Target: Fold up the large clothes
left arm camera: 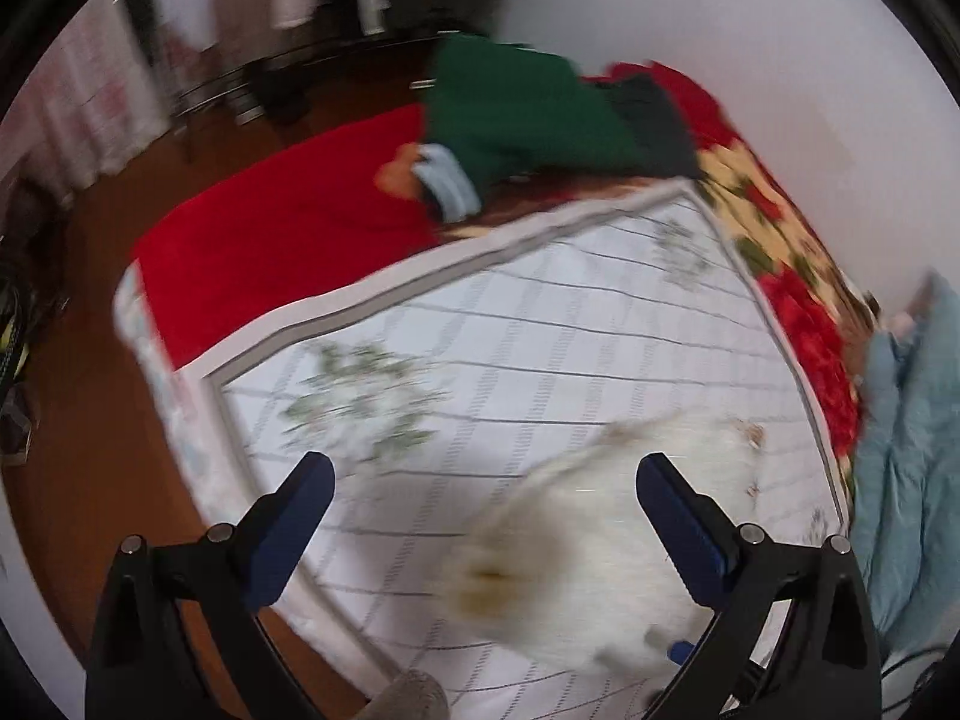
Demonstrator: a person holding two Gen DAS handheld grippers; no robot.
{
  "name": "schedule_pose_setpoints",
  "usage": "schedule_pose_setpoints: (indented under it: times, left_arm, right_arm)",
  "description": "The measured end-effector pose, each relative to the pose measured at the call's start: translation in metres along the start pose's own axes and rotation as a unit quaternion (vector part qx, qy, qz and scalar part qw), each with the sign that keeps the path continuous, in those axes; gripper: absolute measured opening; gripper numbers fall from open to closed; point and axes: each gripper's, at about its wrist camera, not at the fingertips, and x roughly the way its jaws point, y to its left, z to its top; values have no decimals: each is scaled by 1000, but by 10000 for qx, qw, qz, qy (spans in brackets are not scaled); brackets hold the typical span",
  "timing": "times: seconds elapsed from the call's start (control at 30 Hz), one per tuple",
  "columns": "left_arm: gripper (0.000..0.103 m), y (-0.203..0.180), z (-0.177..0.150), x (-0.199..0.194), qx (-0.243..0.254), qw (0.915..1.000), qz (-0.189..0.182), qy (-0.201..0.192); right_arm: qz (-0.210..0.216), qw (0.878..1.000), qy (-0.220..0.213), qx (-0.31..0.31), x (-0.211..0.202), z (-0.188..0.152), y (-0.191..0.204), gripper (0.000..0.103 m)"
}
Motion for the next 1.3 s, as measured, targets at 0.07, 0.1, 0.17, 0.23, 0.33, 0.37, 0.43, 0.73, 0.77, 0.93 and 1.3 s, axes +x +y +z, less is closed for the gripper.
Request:
schedule_pose_setpoints:
  times: [0.07,0.1,0.17,0.23,0.33,0.37,0.43,0.73,0.77,0.93,1.3]
  left_arm:
    - [103,-28,-3,13,372,9993,10,44]
    - [103,-38,-7,23,520,9986,61,61]
    - [103,-58,-17,53,772,9966,215,179]
    - [103,-70,-27,85,925,9945,394,282]
    - [103,-73,-49,140,1211,9866,952,543]
    - [103,-68,-61,159,1281,9824,1136,742]
    - [103,-51,-81,181,1221,9795,1185,1081]
    - [103,-18,-74,176,880,9825,965,1331]
    - [103,-21,-68,165,859,9837,922,1286]
    - [103,-29,-36,124,750,9905,805,819]
    - [103,-2,-60,200,753,9787,1320,1378]
  right_arm:
    - [-219,9982,-176,533,-29,-4,-28,76]
    - [-277,9966,-235,735,-38,0,-42,76]
    - [-502,9914,-340,1163,-45,7,-75,76]
    - [-619,9852,-446,1537,-42,23,-111,73]
    - [-710,9799,-558,1778,-37,42,-143,51]
    - [-717,9799,-476,1799,-28,50,-150,45]
    - [-743,9792,-225,1873,-2,66,-161,35]
    - [-1201,9713,461,2000,42,97,-167,35]
    - [-1079,9721,424,2041,33,97,-167,35]
    - [-704,9745,314,2107,-15,60,-162,35]
    - [-1082,9651,1010,2159,60,36,-172,33]
